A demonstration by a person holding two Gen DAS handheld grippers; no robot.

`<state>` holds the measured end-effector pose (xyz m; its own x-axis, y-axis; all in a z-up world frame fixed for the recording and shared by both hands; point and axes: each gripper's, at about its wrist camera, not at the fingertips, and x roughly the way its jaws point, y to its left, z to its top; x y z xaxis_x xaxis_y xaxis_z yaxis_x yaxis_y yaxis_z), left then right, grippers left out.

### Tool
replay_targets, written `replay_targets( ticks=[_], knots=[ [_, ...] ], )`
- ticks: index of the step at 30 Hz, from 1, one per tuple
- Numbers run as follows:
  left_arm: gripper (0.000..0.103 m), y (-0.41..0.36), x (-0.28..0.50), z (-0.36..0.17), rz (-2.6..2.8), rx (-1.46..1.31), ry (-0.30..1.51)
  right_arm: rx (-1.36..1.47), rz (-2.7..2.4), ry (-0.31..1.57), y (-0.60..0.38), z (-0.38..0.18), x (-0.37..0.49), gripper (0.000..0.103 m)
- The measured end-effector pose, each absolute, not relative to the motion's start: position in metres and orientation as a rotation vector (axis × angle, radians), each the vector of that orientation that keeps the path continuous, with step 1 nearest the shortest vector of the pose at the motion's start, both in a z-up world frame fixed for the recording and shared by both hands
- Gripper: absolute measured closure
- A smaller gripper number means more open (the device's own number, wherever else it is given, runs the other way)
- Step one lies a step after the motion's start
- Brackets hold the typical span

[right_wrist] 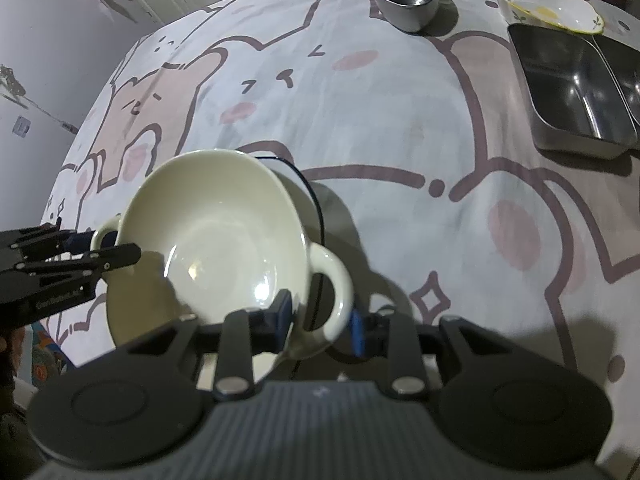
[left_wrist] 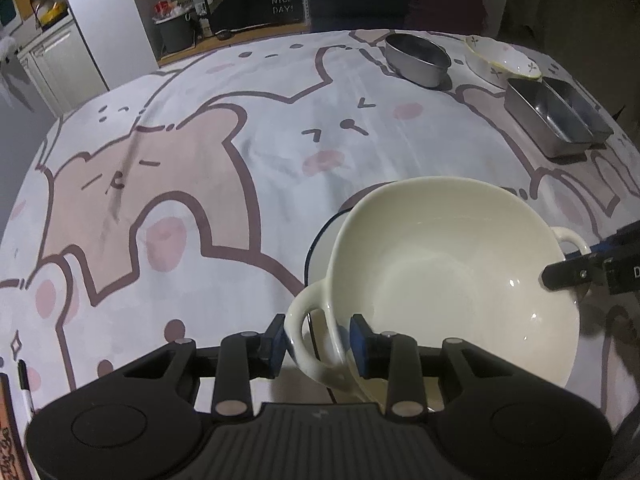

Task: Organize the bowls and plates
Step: 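Lower the cream bowl onto the dark-rimmed plate and open both grippers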

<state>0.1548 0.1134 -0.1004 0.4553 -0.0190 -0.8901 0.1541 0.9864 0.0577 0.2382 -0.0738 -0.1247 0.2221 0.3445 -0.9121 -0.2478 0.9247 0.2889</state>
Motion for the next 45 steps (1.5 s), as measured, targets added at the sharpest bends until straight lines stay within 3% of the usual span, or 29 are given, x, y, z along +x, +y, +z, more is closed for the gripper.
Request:
replay_targets(
  ticks=[29,34,45],
  knots=[
    [0.065,0.12,0.154,-0.101,-0.11,0.113,1.103,0.04,0.431,1.262,-0.068,-0.124,0.236,0.066],
    [0.063,0.122,0.154,-0.101,-0.111,0.099,1.107,0.035,0.414,1.26,-0.07,-0.125,0.237,0.06],
    [0.062,0.124,0.155,-0.101,-0.11,0.081,1.111,0.027,0.412,1.258,-0.07,-0.125,0.236,0.059]
  ],
)
